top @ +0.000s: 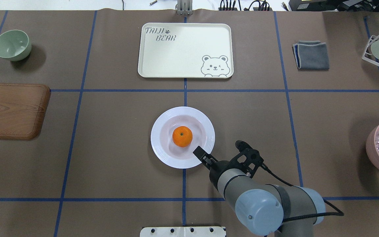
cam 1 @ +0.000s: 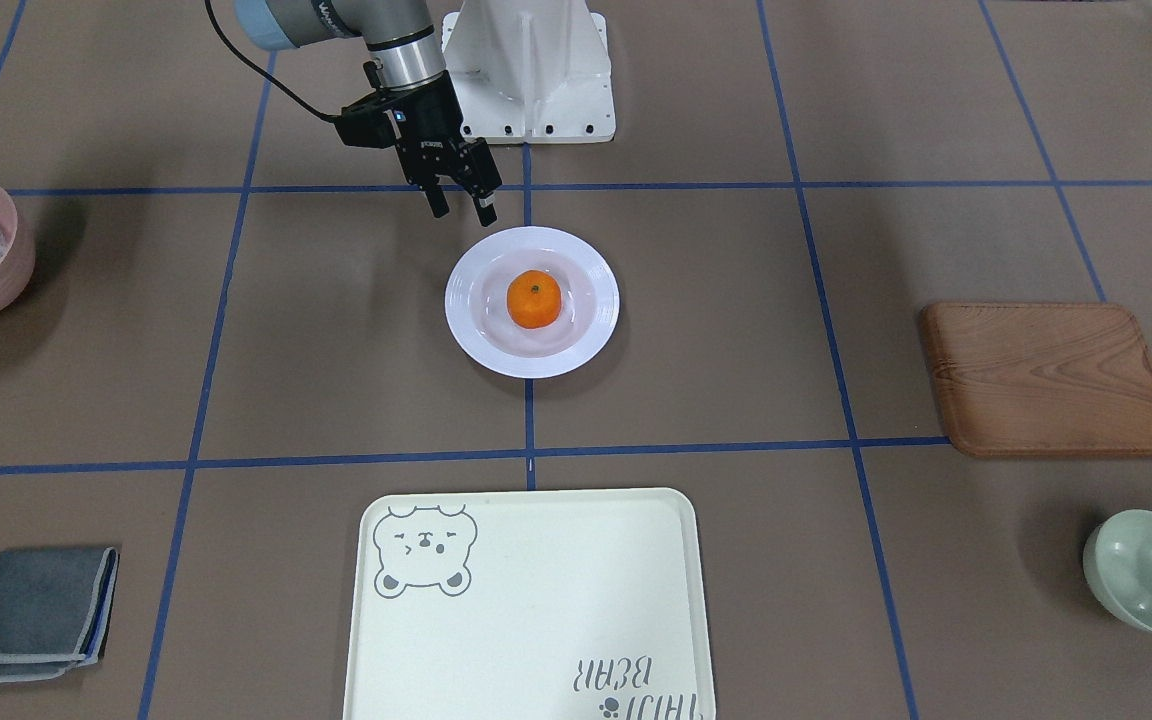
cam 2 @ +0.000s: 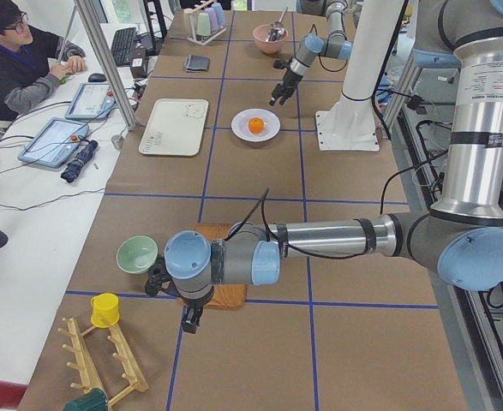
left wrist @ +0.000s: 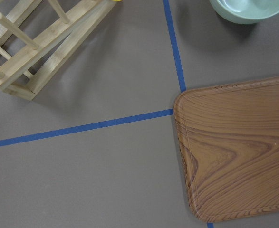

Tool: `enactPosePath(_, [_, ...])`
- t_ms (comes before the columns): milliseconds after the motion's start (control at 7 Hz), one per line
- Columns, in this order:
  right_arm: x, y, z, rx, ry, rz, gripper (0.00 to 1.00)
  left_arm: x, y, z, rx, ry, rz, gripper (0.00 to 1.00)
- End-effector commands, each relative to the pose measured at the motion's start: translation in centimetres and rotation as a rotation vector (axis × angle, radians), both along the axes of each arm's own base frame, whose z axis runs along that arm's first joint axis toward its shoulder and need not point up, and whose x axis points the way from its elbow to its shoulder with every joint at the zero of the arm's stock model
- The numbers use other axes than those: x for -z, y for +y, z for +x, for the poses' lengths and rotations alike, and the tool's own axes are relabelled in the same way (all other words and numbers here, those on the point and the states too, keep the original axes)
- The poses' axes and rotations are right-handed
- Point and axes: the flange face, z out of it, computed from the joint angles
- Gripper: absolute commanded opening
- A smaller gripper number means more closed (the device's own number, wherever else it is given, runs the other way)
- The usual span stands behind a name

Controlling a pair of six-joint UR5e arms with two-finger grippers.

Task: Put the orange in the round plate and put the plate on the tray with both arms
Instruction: 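Grasp the rim of the white plate nearest the robot with the right gripper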

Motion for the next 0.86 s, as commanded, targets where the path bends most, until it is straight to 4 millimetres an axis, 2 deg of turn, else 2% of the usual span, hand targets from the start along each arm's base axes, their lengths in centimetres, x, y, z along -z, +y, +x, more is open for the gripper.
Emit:
enactPosePath(0, [-0.6,0.2,-2.8,-0.021,0.000,0.010,0.94,0.2,0.0,0.0,0.000,0.004,0.007,0.99])
enactPosePath(143, [-0.7,-0.3,-3.0,-0.030,-0.007,0.012,0.80,0.2,0.0,0.0,0.000,0.004,0.007,0.99])
enactPosePath(286, [-0.3,-1.6,-2.4,-0.050,-0.028,0.016,0.62,0.0,0.1,0.0,0.000,0.004,0.004,0.99])
enactPosePath(429, [0.7,-2.5,-2.2,-0.061,-0.045,0.020,0.60,-0.1,0.2,0.1,0.000,0.005,0.002,0.99])
enactPosePath(714, [-0.2,-3.5,-3.9,-0.071,-0.011,0.016,0.60,-0.1,0.2,0.1,0.000,0.005,0.002,0.99])
